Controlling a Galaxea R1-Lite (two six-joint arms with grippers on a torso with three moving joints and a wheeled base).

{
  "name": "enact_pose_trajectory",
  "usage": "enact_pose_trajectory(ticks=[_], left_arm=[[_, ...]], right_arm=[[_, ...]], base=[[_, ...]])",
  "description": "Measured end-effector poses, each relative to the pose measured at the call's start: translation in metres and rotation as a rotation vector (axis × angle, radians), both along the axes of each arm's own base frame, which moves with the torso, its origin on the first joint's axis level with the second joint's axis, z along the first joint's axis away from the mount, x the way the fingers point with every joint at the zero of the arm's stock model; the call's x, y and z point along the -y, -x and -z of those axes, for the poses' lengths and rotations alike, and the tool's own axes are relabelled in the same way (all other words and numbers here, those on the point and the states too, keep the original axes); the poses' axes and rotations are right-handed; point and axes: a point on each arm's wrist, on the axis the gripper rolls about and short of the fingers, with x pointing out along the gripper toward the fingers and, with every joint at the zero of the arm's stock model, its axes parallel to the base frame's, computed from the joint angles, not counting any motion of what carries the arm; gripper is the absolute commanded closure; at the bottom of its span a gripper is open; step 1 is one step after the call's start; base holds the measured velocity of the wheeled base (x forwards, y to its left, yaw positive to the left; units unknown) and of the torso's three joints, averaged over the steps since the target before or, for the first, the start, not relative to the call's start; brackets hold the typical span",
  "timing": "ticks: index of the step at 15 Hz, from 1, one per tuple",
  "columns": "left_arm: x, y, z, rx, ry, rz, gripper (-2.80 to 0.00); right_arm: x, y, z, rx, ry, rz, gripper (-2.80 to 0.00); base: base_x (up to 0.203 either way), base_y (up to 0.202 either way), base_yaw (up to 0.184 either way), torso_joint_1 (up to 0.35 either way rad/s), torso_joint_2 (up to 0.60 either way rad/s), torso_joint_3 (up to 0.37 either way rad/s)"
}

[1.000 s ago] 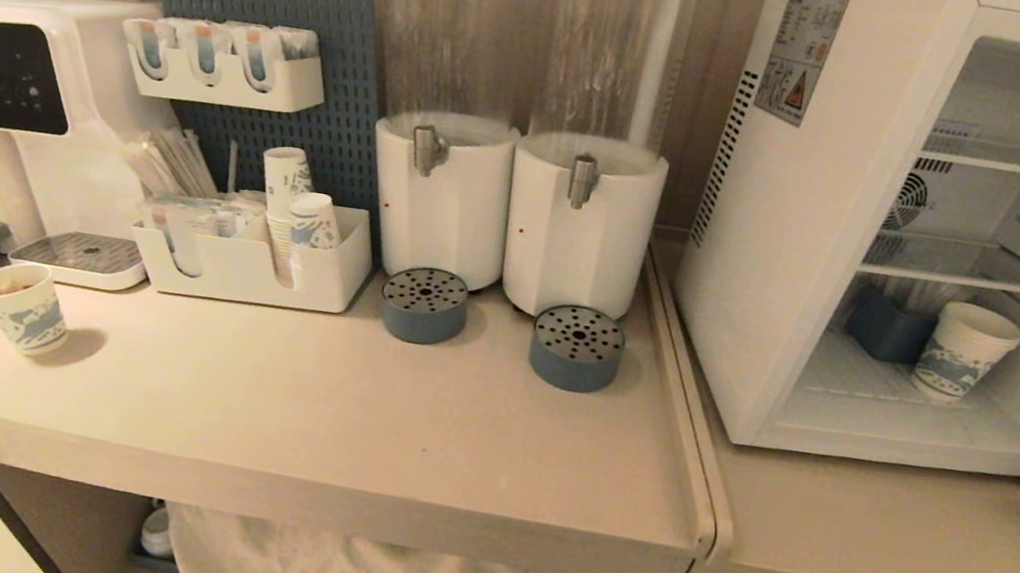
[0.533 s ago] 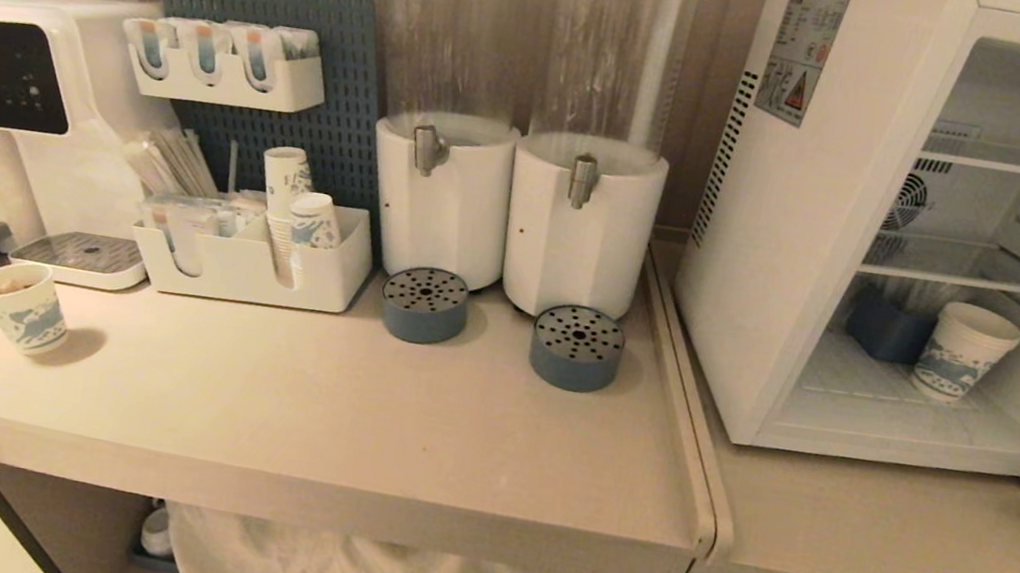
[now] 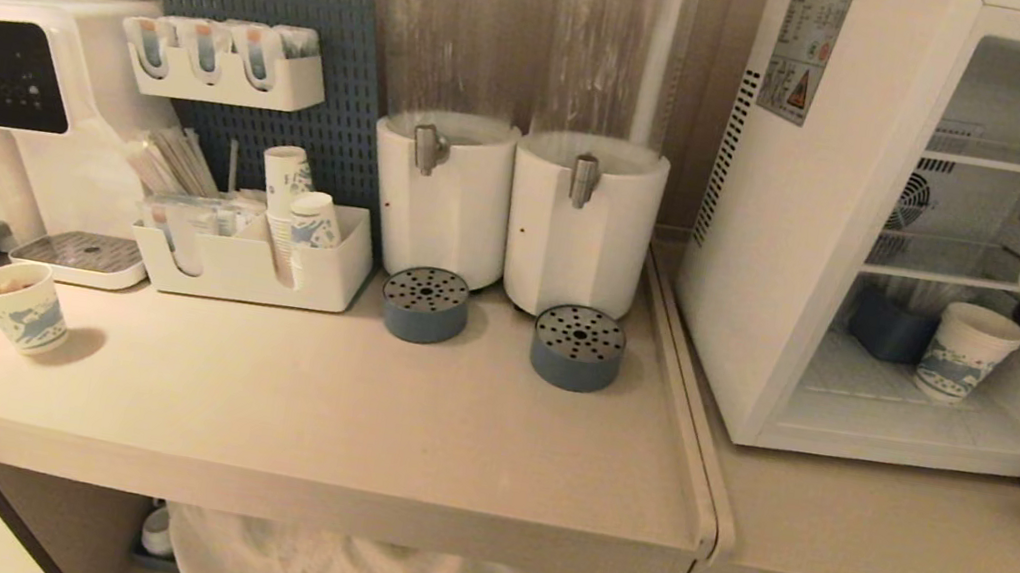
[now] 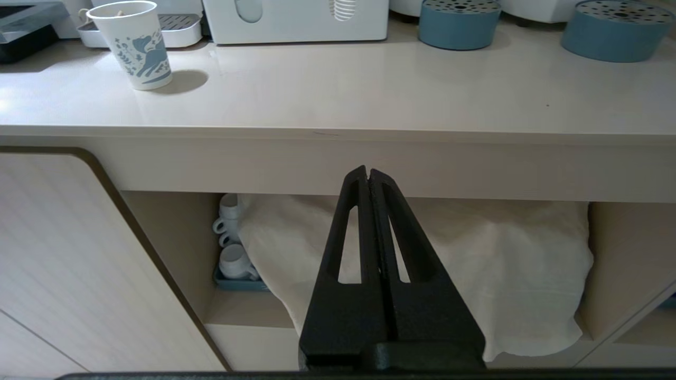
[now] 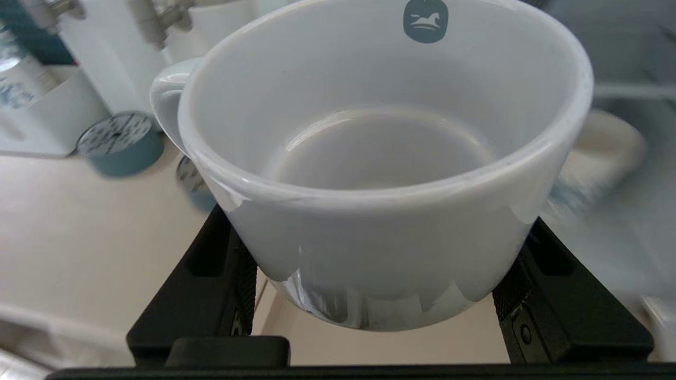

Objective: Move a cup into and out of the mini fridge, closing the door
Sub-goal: Put the ceramic cup in the freezer

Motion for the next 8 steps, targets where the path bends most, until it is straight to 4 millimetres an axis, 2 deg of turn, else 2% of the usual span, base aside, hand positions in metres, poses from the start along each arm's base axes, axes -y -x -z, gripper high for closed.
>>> enact_pose_trajectory(ticks=[4,6,8], left_arm=[[0.0,0.0,0.0,0.0,0.0,0.0,0.0],[0.0,0.0,0.0,0.0,0.0,0.0,0.0],[0.0,0.0,0.0,0.0,0.0,0.0,0.0]], right_arm=[[0.008,-0.061,0.036,0.006,-0.009,0.004,0.0],[0.018,-0.083,0.054,0.0,-0.012,0.014,0.0],[0.032,-0.096,0.071,-0.021,-0.017,0.034,0.0]], base=[[0.0,0.0,0.0,0.0,0.0,0.0],[0.0,0.0,0.0,0.0,0.0,0.0],[0.0,0.0,0.0,0.0,0.0,0.0]])
